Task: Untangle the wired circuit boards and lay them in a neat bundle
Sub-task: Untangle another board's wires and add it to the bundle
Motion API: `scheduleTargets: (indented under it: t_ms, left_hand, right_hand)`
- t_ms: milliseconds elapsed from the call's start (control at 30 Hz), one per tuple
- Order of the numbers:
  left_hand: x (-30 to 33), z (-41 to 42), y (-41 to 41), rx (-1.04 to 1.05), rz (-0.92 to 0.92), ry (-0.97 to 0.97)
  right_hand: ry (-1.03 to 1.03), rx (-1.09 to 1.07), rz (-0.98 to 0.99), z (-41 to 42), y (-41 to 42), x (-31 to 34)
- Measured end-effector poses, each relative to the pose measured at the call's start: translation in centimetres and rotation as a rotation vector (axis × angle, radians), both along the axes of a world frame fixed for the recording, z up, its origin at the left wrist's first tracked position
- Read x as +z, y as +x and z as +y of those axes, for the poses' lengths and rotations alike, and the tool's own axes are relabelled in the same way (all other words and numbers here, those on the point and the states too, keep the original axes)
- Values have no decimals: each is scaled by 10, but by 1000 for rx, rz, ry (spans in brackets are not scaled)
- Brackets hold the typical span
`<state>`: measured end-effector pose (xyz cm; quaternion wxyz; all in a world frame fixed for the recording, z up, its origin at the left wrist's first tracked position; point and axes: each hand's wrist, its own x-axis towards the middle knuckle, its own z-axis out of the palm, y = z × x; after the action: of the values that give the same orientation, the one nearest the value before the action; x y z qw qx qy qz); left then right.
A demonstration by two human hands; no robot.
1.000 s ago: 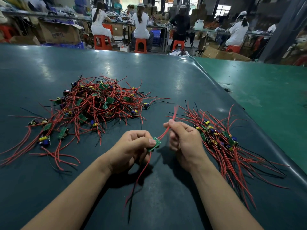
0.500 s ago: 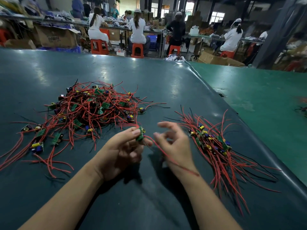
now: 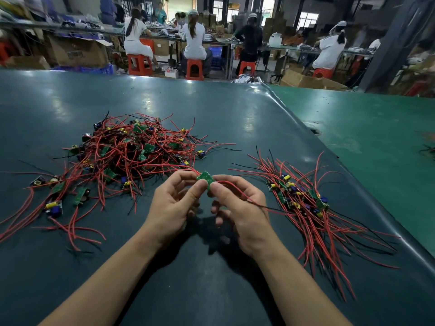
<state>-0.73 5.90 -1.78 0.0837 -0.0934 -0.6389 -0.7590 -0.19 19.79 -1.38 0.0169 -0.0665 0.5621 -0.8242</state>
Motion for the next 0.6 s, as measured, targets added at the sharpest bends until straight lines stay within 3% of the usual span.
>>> scheduleTargets:
  t_ms: [67, 167, 300, 367, 467, 600]
  left_hand:
    - [-1, -1, 2, 5, 10, -20]
    - [-1, 1, 5, 1, 23, -61]
    - [-5, 1, 3, 11, 10, -68]
    - [-8, 0, 1, 72, 31, -121]
    - [-10, -3, 0, 159, 90, -220]
    - [-11, -9, -1, 291, 158, -349]
  right_hand:
    - [-84, 63, -88, 0, -1, 0]
    - [-41, 40, -91, -4, -1, -1]
    - [-68, -391, -7, 1, -7, 2]
    - [-211, -593, -52, 13, -12, 7]
    - [-429, -680, -199, 27, -16, 7]
    - [-441, -666, -235, 29, -18, 3]
